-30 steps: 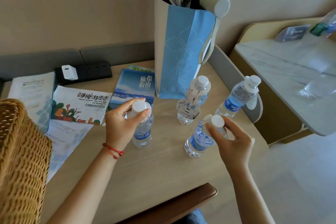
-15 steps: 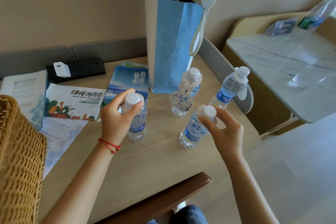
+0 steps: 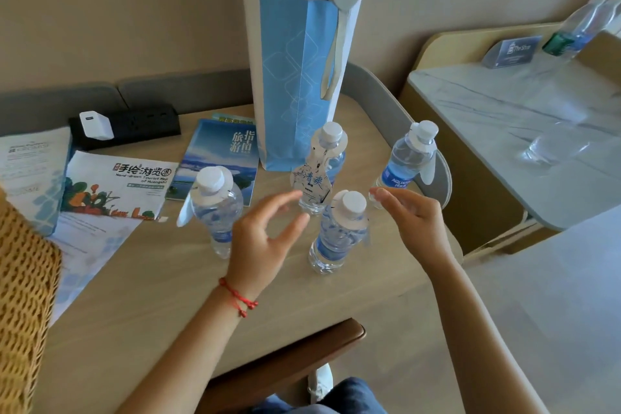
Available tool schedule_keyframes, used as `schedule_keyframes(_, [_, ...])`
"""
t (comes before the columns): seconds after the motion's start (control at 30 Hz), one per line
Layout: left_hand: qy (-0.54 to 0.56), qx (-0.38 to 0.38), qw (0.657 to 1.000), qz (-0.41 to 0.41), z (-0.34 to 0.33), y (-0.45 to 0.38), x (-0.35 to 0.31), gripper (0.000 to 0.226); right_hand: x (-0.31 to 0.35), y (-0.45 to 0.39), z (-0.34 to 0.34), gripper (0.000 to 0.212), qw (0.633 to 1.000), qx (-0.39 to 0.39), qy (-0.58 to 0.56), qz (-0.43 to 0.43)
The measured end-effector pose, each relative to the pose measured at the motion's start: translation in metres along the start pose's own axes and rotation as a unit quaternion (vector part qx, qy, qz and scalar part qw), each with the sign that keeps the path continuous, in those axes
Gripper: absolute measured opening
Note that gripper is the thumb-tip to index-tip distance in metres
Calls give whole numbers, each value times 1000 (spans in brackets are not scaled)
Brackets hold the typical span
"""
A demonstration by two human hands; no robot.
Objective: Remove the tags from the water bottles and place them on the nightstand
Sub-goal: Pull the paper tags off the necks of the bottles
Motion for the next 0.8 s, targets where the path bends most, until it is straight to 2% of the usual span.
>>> schedule_keyframes(0.17, [87,133,977,143,-54,5,27,57,-7,-21,-3,19,994,111,-5,-19])
schedule_keyframes(0.3, [147,182,957,169,-69,4,34,91,-5,-32,-13,15,982,186,-17,-31])
schedule_keyframes(0.53, [185,158,954,177,-73,7,36,74,2,-39,-30,16,961,269,-65,-29])
schedule_keyframes(0.7, [180,147,955,187,-73,8,33,77,3,-41,-29,11,956,273,-98,-34])
schedule_keyframes(0.8, [178,148,955,188,-72,8,32,78,8,-41,-25,14,953,272,-126,-39])
Point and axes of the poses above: each hand's wrist, its own y-axis away from the middle knuckle, its own z-axis out of the back of the hand, x = y × z, the point moved 5 cm from there along -y, towards the middle knuckle, and after that the axes turned 6 degrees about -y, right-handed, at the moved point
